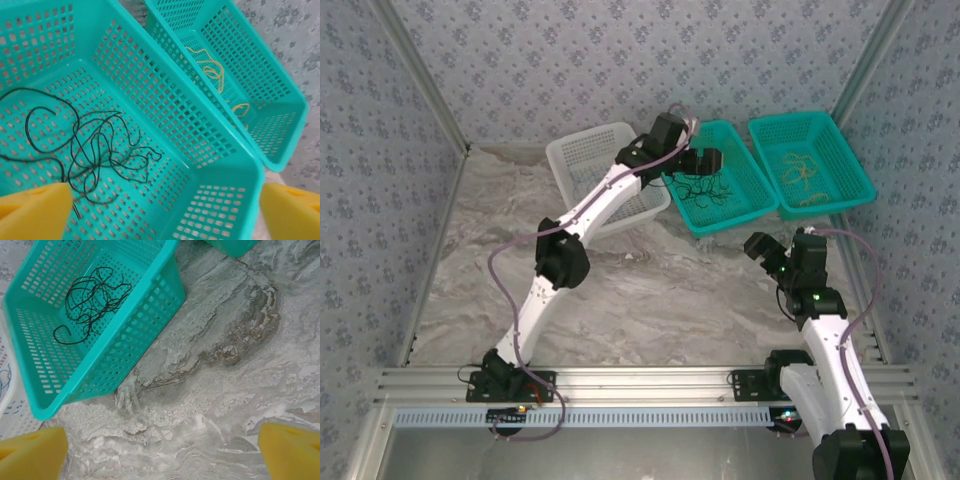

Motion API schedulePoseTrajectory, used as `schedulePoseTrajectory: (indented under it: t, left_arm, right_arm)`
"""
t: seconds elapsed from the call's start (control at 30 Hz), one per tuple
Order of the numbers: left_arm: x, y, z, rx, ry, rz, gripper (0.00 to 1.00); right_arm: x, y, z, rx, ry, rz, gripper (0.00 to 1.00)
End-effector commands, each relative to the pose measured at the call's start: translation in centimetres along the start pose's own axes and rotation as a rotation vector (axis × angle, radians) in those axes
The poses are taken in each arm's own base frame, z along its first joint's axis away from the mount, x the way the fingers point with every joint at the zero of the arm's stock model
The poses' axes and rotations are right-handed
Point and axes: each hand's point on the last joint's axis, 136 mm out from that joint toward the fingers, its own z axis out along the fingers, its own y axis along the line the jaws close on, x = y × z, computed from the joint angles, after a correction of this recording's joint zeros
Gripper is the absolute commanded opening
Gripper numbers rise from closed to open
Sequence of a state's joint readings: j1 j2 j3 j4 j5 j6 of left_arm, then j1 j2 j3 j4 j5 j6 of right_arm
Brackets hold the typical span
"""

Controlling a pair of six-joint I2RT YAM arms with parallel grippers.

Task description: Untangle the cables

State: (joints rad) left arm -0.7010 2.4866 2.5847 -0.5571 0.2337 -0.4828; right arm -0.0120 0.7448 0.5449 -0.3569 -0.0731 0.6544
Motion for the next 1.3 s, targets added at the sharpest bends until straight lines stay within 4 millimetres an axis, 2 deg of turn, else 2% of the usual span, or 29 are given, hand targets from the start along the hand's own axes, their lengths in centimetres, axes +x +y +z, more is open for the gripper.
schedulePoseTrajectory:
  t: [0.0,0.17,0.3,0.4,0.5,0.7,0.8,0.97,1.13,1.27]
  left_arm:
    - [-3.6,-4.1,-7.2,0.055,-0.068,0.079,0.99]
    - [-3.6,-3.8,-12.3,0.020,-0.185,0.131,0.99]
    - [-2.4,-1.5,-16.6,-0.089,-0.268,0.169,0.99]
    - [-1.3,1.6,-20.0,-0.204,-0.331,0.175,0.99]
    - [0.1,5.7,-23.3,-0.344,-0.391,0.157,0.99]
    - [4.4,15.4,-29.8,-0.613,-0.450,0.018,0.99]
    - [6.7,19.2,-32.5,-0.689,-0.468,-0.053,0.99]
    - [10.5,24.3,-35.7,-0.857,-0.475,-0.051,0.99]
    - [13.8,27.8,-37.4,-1.056,-0.437,0.031,0.99]
    - [16.3,31.2,-39.2,-1.128,-0.475,-0.034,1.00]
  right_arm:
    - [-2.0,-0.6,0.2,0.051,-0.072,-0.010,1.00]
    - [-3.0,-0.7,1.0,0.068,-0.084,-0.041,1.00]
    - [-3.6,-0.9,1.7,0.088,-0.082,-0.054,1.00]
    - [-4.2,-1.1,2.3,0.102,-0.095,-0.079,1.00]
    - [-5.0,-1.3,3.0,0.119,-0.117,-0.119,1.00]
    - [-6.3,-2.3,4.2,0.193,-0.134,-0.181,1.00]
    - [-6.9,-3.2,4.8,0.247,-0.158,-0.186,1.00]
    - [-6.7,-4.2,6.4,0.276,-0.157,-0.226,1.00]
    - [-6.2,-3.8,7.8,0.206,-0.185,-0.259,1.00]
    - [-6.3,-4.3,8.6,0.219,-0.183,-0.300,1.00]
